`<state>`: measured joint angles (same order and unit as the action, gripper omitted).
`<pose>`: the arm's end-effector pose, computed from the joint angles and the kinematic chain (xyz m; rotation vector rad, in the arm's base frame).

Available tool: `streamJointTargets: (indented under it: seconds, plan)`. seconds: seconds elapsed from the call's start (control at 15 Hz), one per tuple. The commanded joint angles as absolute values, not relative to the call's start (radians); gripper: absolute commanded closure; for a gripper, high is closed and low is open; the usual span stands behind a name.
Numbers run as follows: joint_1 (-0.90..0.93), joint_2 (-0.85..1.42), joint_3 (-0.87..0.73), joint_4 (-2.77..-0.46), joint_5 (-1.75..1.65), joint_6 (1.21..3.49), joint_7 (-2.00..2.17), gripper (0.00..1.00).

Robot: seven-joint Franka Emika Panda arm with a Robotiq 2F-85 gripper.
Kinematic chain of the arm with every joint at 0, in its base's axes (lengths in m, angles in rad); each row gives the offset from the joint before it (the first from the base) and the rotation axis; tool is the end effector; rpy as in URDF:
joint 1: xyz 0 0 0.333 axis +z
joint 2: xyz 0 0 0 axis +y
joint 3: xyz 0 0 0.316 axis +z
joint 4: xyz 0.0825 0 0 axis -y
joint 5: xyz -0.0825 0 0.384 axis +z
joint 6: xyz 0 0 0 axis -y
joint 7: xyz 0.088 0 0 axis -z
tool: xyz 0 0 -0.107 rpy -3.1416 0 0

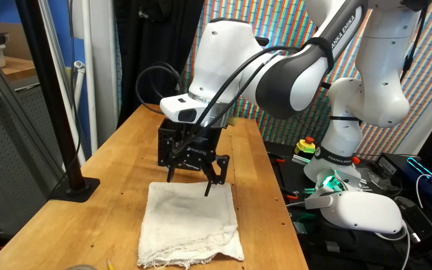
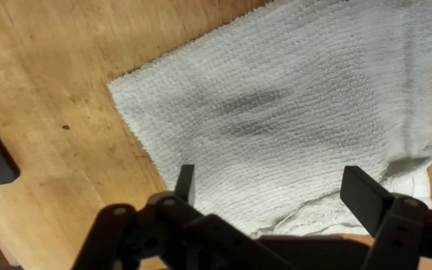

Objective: Put the white towel inside the black basket

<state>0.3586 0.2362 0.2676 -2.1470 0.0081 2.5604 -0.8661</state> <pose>0.4748 0.3397 0.3139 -2.2845 -2.0716 -0.2968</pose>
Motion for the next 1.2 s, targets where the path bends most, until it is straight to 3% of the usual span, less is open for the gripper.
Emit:
streamJointTargets:
  seconds: [0.0,0.8,0.87,0.93,1.13]
  plan:
    - [0.351,0.292,0.304,-2.111,-0.064,2.534,-0.788,0.0]
    - [0.369,0.424,0.281,-2.075,-0.317,2.46,-0.519,0.0]
    - [0.366,0.424,0.282,-2.07,-0.325,2.442,-0.512,0.25]
    - [0.365,0.422,0.281,-2.068,-0.334,2.425,-0.503,0.26]
    - [0.36,0.407,0.283,-2.07,-0.348,2.401,-0.477,0.5]
